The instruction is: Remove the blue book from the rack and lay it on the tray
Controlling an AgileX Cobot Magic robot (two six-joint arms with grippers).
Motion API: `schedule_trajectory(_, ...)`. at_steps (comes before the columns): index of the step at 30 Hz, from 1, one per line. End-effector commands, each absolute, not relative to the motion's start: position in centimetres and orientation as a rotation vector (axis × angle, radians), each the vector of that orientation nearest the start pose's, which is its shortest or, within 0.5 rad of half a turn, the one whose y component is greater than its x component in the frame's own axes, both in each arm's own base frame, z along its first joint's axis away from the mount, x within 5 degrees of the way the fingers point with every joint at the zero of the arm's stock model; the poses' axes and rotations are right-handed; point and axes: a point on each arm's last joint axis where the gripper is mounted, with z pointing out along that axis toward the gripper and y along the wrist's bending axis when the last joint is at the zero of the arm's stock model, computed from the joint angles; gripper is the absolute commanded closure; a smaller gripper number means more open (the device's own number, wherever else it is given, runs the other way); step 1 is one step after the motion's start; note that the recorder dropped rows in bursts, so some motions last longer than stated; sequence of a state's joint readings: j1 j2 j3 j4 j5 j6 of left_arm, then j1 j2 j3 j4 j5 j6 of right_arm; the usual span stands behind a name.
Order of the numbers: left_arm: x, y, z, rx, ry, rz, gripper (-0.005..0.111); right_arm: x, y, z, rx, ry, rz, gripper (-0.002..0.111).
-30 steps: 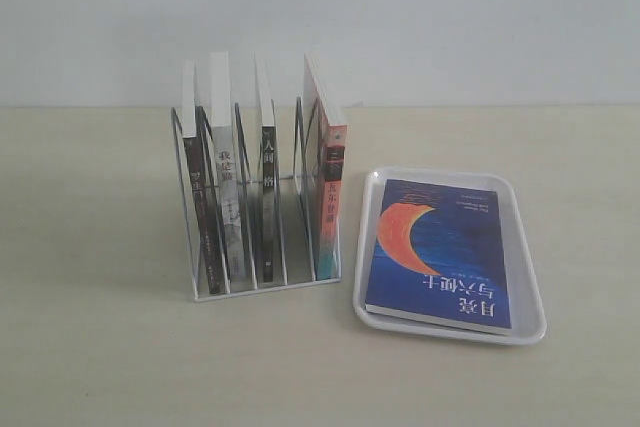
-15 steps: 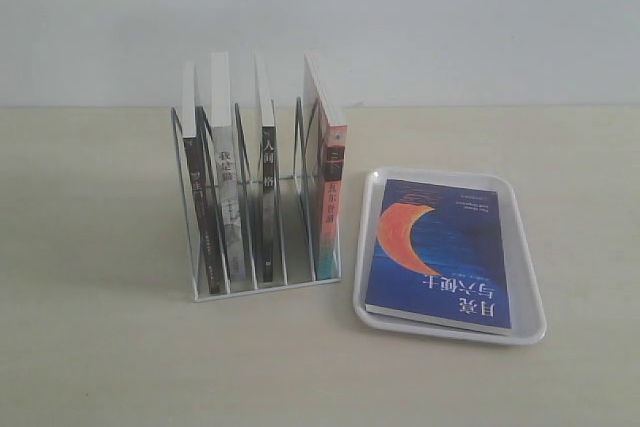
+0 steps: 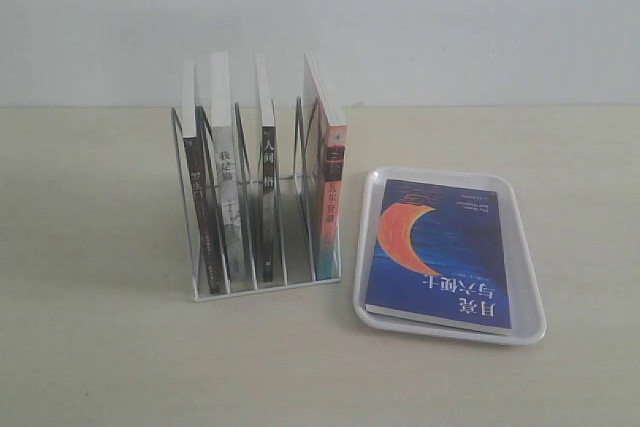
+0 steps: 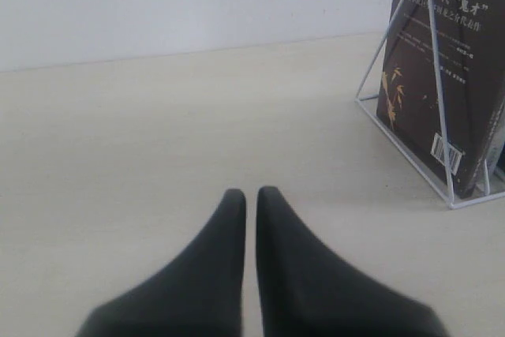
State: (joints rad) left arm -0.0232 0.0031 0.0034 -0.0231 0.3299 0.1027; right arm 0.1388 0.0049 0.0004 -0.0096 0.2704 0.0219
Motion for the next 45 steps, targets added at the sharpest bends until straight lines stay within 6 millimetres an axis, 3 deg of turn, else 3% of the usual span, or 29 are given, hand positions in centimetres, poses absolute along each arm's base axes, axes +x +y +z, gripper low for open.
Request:
schedule_trajectory(1,5.41,-0.19,18.48,0.097,1.795,0.035,0.102,5.33,0.76,18.36,-0.13,1.808,0.097,0.108)
schedule_trajectory(8,5.41,-0.19,18.48,0.097,1.795,0.035,0.102,5.31,0.76,18.29,-0.127,1.815,0.099,0.108)
schedule_trajectory(15,5.41,-0.19,18.48,0.097,1.795,0.035,0.102,5.36,-0.09,18.27,0.052,1.82,0.009,0.108)
schedule_trajectory(45,5.41,-0.19,18.48,0.097,1.795,0.035,0.102,5.35,-0.07,18.22,0.055,1.826,0.017,0.108)
